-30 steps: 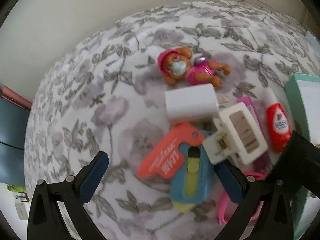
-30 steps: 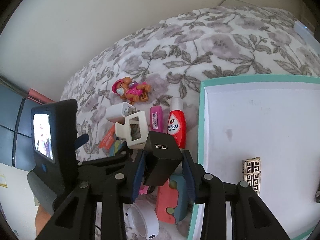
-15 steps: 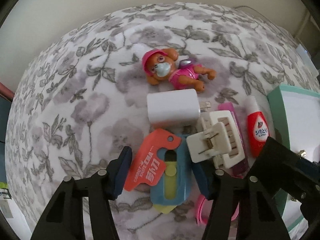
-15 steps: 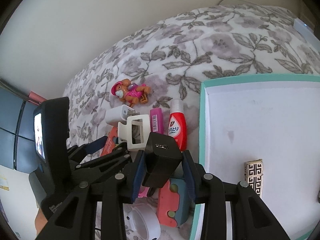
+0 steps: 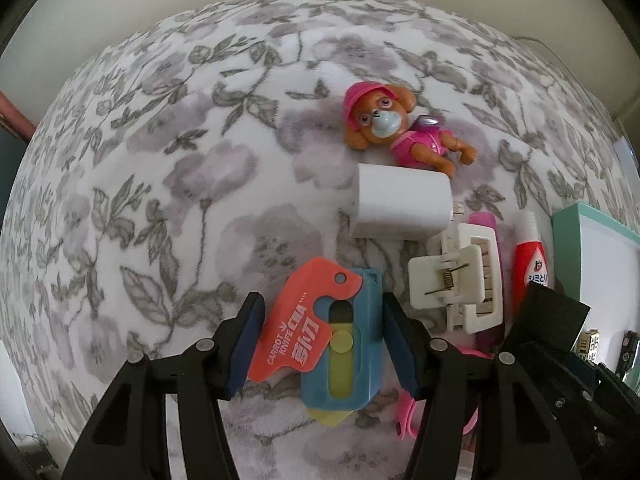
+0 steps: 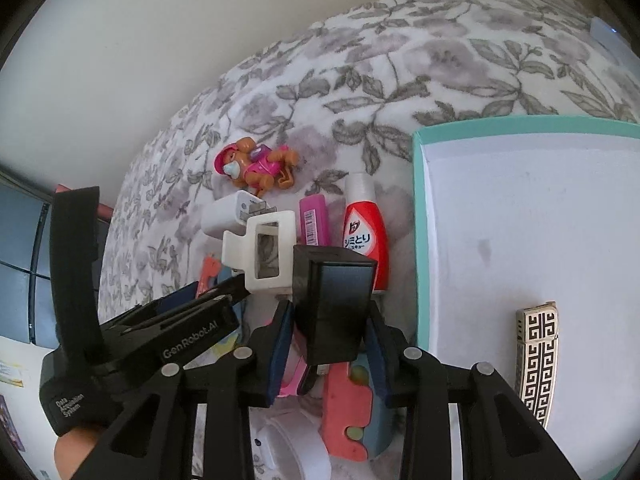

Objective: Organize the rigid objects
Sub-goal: 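Grasp the black charger plug with the right gripper while the left grasps the orange-blue cutter, then carry the plug and cutter into the tray and open both grippers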

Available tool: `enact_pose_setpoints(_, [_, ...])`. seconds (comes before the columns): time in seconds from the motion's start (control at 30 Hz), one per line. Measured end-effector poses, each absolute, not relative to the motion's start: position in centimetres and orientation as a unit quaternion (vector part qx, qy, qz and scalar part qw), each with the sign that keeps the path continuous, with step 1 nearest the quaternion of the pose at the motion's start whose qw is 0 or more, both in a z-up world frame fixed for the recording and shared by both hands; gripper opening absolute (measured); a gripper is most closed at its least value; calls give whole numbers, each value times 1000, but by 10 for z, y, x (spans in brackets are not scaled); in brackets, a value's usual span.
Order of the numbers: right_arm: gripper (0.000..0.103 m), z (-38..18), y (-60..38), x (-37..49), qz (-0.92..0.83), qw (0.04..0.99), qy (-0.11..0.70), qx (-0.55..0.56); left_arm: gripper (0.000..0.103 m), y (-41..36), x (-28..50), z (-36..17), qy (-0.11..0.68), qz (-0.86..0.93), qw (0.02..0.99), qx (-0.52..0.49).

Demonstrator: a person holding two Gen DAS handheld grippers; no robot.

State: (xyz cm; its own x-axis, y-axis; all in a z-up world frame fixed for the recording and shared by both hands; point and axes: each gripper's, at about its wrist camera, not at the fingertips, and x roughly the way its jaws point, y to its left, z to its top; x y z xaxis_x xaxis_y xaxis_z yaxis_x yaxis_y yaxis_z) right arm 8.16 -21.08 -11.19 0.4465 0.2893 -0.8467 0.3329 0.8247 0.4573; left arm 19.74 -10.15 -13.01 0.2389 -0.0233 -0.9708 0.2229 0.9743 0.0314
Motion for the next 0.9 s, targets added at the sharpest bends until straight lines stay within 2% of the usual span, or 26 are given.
enact_pose_setpoints(0.27, [31, -105, -212, 78, -14, 804, 519, 291, 60, -83, 192, -129, 623, -60, 778, 59])
enact_pose_setpoints(0.57, [31, -91, -221, 71, -15, 812, 500, 302, 60, -43, 171, -119, 621, -46, 782, 32])
enact_pose_setpoints(0.73, [31, -74, -230, 64, -15, 822, 477, 310, 60, -28, 166, -97, 607, -41, 794, 25])
enact_pose_setpoints(0.9, [31, -48, -246, 52, -42, 842, 451, 294, 60, -21, 159, -53, 566, -41, 823, 19])
